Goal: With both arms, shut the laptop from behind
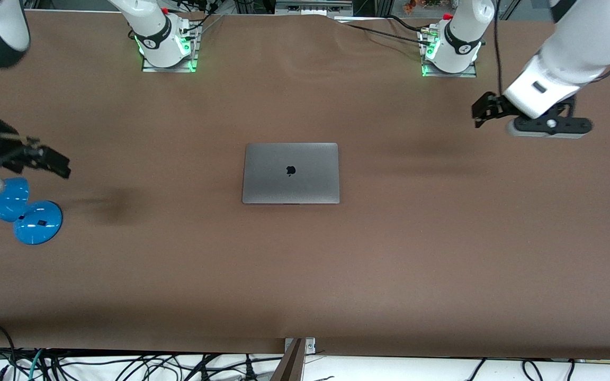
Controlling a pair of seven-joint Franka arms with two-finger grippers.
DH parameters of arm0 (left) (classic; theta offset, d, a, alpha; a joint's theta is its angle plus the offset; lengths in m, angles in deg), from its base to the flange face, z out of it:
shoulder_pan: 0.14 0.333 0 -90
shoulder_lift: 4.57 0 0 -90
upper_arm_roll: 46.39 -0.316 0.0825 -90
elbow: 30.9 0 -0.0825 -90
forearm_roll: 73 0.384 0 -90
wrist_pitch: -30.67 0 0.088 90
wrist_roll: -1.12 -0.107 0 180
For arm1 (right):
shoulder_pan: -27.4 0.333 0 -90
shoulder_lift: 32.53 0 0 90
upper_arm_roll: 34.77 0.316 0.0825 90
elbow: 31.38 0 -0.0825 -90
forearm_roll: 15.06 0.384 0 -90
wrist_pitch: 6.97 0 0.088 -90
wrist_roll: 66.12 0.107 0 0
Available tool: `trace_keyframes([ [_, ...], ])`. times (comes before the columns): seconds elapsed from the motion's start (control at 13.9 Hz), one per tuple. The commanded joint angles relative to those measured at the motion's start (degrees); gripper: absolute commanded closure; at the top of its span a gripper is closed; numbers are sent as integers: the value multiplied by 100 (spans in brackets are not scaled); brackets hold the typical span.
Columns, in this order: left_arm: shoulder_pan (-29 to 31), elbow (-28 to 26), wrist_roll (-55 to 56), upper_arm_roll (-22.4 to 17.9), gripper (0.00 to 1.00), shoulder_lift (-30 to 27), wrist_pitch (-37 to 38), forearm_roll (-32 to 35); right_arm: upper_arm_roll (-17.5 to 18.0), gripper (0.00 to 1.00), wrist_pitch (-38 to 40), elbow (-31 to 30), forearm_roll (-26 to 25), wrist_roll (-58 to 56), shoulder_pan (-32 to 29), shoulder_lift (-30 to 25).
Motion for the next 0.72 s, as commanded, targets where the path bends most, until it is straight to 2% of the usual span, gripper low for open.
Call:
trace_keyframes([
  [0.0, -33, 568, -422, -130, 0, 134, 277, -147, -269, 0, 326, -551, 251, -201, 101, -660],
  [0.22, 133, 710, -555, -8, 0, 196, 260, -156, -411, 0, 354, -849, 341, -528, 119, -906],
  [0.36, 361, 648, -476, 386, 0, 196, 198, -330, -419, 0, 283, -921, 332, -571, 128, -916],
  [0.65, 108, 481, -362, 292, 0, 178, 5, -367, -437, 0, 239, -912, 314, -598, 101, -811],
])
